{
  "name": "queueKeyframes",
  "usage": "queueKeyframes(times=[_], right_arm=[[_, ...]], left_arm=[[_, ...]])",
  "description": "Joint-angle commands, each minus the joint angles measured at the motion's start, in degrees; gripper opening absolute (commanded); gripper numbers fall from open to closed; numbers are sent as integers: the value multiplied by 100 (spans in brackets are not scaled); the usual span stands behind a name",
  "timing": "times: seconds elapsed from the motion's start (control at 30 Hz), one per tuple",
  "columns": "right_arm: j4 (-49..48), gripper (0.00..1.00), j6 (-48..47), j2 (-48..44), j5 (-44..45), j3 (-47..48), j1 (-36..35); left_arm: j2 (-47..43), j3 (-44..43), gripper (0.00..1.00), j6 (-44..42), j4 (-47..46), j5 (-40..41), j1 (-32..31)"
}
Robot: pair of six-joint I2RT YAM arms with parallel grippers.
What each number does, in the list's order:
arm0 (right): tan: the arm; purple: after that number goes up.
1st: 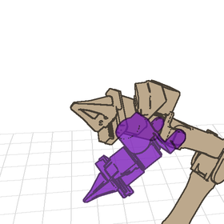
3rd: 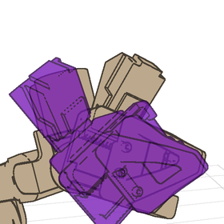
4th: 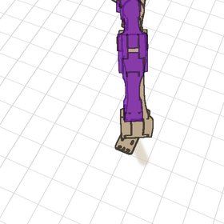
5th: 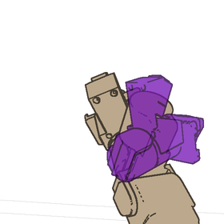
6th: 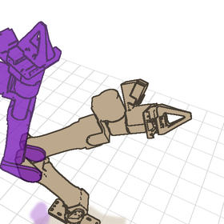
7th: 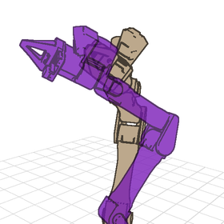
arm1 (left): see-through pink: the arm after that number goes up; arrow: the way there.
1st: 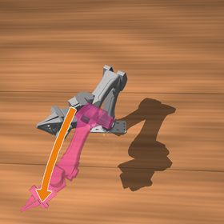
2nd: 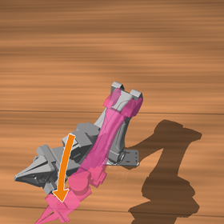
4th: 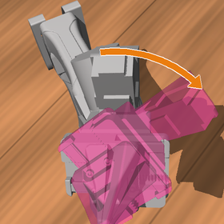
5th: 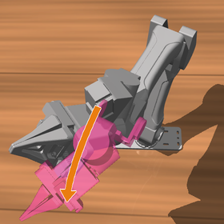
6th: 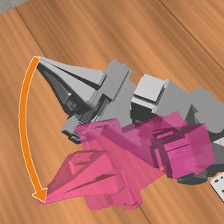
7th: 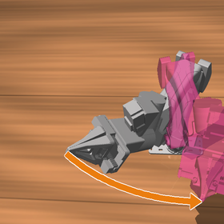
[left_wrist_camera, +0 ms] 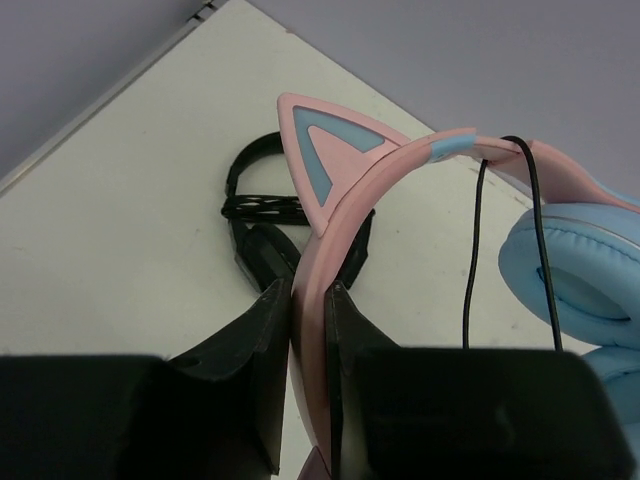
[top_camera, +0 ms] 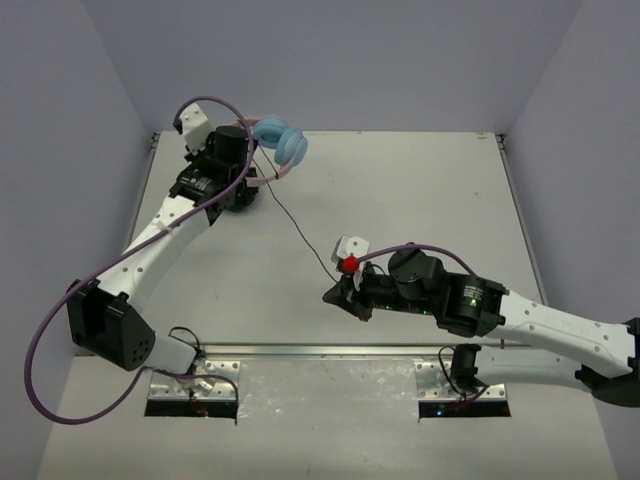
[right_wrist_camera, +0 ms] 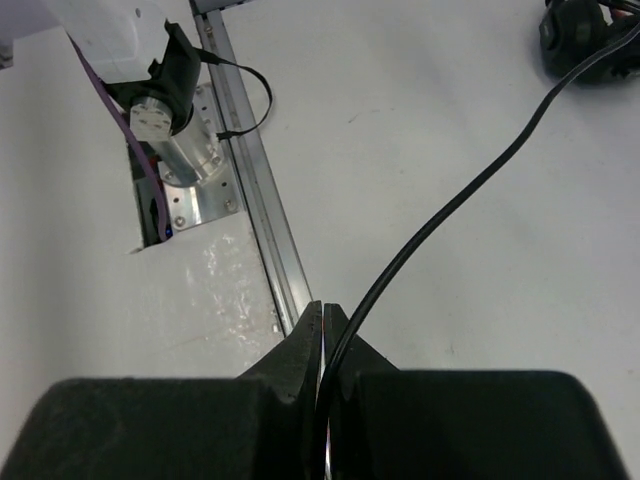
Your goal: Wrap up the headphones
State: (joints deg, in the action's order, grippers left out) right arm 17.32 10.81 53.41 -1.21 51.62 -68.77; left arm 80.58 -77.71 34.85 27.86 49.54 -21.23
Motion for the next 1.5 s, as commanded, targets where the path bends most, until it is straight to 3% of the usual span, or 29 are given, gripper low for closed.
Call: queueKeyframes(times=[0.0,0.23,0.37,0.53,0.67,0.87,1.03,1.13,1.27,1.47], right_arm=[[587,1,-553,99,314,577,-31],[1299,1,-896,363,640,1333,-31],[1633,1,-958,381,587,1474,-22],[1660,1,-975,372,333,1334,-31],[1722,1,-967,442,270,1448,-31],[1740,1,-1572,723,1130,2123,-31],[1880,1,-2170,1443,1869,3441,22],[2143,1,-2433,1978,2125,4064,337],[2223,1,-2504,2270,1958,4164,1337],[1898,1,-2680,2682,2011,4189,2226]], left_arm=[[54,-104,0,-214,-1185,-575,49],[502,-139,0,-111,-1019,-1261,312],[731,-305,0,224,-774,-2192,821],[1170,-876,0,206,-422,-2290,866],[1233,-808,0,-83,-674,-2518,858],[916,633,0,-839,-2395,-3116,568],[732,1995,0,-1603,-3917,-3432,-248],[504,2731,0,-1692,-4709,-3784,-574],[-295,3849,0,-1648,-5771,-4303,-829],[-1798,4835,0,-2237,-5608,-4743,-1558]])
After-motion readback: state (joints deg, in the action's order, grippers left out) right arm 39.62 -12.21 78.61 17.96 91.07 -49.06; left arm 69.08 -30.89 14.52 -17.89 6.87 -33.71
